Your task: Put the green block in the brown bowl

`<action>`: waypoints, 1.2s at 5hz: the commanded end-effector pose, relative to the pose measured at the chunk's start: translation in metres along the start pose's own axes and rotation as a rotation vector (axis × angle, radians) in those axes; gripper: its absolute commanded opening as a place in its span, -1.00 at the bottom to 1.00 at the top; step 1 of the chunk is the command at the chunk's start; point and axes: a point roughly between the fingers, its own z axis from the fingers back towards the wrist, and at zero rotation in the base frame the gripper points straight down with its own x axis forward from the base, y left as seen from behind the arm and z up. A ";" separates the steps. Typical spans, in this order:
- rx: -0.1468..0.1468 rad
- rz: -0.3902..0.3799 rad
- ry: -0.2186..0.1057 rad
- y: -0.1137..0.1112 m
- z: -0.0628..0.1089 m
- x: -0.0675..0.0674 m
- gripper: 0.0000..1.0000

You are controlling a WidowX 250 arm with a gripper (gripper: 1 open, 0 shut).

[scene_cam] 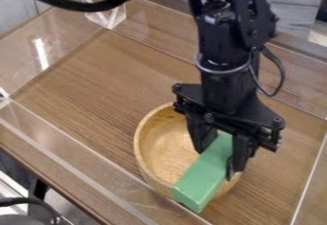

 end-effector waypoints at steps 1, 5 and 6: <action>-0.022 -0.009 -0.049 -0.002 0.014 0.012 -1.00; -0.043 0.009 -0.040 0.006 0.012 0.022 -1.00; -0.047 0.013 -0.038 0.008 0.012 0.025 -1.00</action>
